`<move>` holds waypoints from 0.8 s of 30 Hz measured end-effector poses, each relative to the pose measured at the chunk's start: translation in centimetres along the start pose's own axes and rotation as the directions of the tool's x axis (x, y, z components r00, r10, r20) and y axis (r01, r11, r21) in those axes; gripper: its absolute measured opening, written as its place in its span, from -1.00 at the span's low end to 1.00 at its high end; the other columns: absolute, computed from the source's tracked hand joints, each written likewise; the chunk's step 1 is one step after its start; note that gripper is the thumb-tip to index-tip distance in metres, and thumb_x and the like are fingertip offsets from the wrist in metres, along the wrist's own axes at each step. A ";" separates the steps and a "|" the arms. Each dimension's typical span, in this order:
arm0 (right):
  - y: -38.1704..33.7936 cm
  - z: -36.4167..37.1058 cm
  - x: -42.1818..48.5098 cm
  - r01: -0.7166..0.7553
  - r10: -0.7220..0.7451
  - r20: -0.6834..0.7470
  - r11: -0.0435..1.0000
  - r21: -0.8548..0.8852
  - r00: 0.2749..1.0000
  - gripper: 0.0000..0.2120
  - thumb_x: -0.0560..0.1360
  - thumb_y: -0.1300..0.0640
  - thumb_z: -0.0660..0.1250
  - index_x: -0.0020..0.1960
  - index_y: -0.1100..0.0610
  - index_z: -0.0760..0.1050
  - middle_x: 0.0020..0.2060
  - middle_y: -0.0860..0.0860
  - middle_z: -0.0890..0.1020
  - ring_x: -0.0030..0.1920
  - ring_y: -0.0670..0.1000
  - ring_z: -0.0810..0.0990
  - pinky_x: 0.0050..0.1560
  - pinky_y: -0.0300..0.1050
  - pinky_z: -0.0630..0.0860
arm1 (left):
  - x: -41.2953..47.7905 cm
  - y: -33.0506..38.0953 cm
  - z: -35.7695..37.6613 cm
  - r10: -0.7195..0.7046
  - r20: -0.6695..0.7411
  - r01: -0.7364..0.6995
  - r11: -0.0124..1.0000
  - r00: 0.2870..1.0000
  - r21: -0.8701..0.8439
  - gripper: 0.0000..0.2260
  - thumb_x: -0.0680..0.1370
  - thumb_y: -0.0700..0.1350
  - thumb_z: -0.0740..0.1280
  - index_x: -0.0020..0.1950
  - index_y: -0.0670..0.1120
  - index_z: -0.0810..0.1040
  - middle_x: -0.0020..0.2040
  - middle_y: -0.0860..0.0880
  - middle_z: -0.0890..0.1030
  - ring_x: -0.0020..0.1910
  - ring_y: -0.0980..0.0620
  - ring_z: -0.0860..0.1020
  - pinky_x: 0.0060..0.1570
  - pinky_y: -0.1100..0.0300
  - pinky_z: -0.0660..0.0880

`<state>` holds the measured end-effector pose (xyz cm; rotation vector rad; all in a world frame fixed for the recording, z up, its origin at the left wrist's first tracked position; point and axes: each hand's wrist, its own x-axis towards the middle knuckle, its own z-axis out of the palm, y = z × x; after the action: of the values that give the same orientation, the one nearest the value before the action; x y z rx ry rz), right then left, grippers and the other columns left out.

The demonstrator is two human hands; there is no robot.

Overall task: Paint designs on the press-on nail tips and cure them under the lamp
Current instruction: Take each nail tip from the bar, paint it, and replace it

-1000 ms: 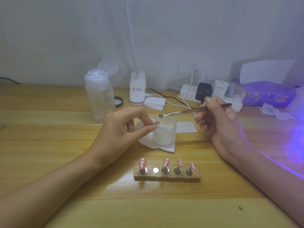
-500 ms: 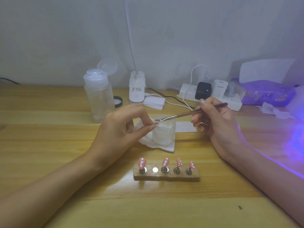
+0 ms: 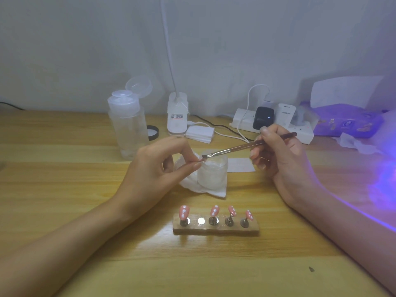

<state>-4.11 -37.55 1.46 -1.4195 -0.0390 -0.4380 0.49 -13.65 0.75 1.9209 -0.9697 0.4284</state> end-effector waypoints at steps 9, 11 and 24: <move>0.2 0.0 0.1 -0.011 0.011 -0.009 1.000 -0.007 1.000 -0.72 0.62 0.07 0.28 -0.27 0.03 0.45 -0.46 0.02 0.59 -0.44 -0.05 0.52 -0.45 -0.28 0.37 | 0.0 0.1 0.1 0.004 0.004 -0.004 1.000 1.000 -0.015 -0.89 0.49 -0.08 0.45 -0.18 -0.08 0.59 -0.32 0.36 0.50 -0.47 0.18 0.30 -0.37 0.49 0.22; 0.3 -0.1 0.1 -0.030 0.029 -0.038 0.999 -0.014 0.999 -0.73 0.63 0.11 0.26 -0.25 0.08 0.43 -0.47 0.03 0.58 -0.44 -0.05 0.52 -0.46 -0.28 0.36 | 0.0 0.1 0.1 0.006 0.005 -0.006 1.000 1.000 -0.019 -0.88 0.49 -0.07 0.44 -0.18 -0.08 0.59 -0.33 0.36 0.50 -0.47 0.17 0.29 -0.37 0.49 0.22; 0.1 -0.1 0.1 -0.006 0.007 -0.025 0.999 0.048 1.000 -0.69 0.63 0.09 0.26 -0.30 -0.01 0.47 -0.46 0.01 0.57 -0.42 -0.07 0.52 -0.44 -0.29 0.37 | 0.0 0.2 0.0 0.015 0.013 -0.015 1.000 1.000 0.000 -0.87 0.49 -0.12 0.49 -0.20 -0.08 0.58 -0.38 0.38 0.47 -0.47 0.21 0.28 -0.39 0.49 0.20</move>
<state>-3.96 -37.66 1.38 -1.3665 -0.0241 -0.4470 0.34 -13.65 0.86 1.9195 -0.9933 0.4247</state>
